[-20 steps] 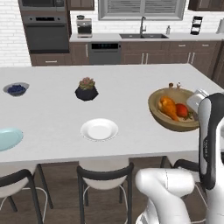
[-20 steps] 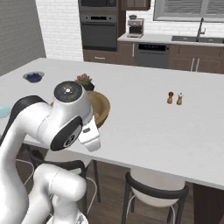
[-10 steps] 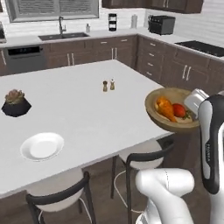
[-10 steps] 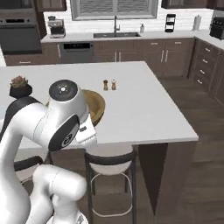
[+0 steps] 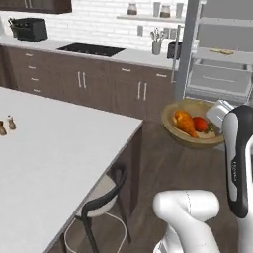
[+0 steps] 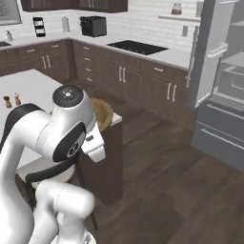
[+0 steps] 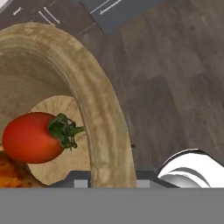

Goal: Pick the chicken drumstick and tomato from their plates and place them in the bowl. Then put the bowl in the fridge.

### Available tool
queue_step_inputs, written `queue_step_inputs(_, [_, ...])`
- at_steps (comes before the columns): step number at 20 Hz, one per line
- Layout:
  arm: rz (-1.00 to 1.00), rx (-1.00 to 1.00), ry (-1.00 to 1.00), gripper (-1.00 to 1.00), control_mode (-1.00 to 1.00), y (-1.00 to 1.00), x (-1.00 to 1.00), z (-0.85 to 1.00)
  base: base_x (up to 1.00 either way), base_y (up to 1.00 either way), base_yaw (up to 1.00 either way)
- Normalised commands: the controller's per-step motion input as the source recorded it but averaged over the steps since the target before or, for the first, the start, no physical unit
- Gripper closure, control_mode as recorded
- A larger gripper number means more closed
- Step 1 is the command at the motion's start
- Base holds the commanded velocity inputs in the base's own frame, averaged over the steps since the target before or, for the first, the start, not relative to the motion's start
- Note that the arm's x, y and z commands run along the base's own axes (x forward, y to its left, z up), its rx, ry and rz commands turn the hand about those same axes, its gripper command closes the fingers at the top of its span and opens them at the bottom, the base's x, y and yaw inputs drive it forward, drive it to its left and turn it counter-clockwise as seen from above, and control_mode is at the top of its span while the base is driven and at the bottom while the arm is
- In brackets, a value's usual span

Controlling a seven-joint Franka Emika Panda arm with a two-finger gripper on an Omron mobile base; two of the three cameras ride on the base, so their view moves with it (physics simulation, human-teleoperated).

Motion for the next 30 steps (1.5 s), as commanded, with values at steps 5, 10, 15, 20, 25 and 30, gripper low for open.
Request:
queue_step_inputs(5, [0.0,0.0,0.0,1.0,1.0,0.0,0.0,0.0,0.04,0.01,-0.98])
queue_step_inputs(10, [0.0,0.0,0.0,1.0,1.0,0.0,0.0,0.0,0.76,0.09,-0.67])
queue_step_inputs(15, [0.0,0.0,0.0,1.0,1.0,0.0,0.0,0.0,1.0,0.43,-0.2])
queue_step_inputs(20, [0.0,0.0,0.0,1.0,1.0,0.0,0.0,0.0,1.0,-0.4,0.02])
queue_step_inputs(25, [0.0,0.0,0.0,1.0,1.0,0.0,0.0,0.0,1.0,-0.29,0.07])
queue_step_inputs(30, [0.0,0.0,0.0,1.0,1.0,0.0,0.0,0.0,1.0,0.69,0.0])
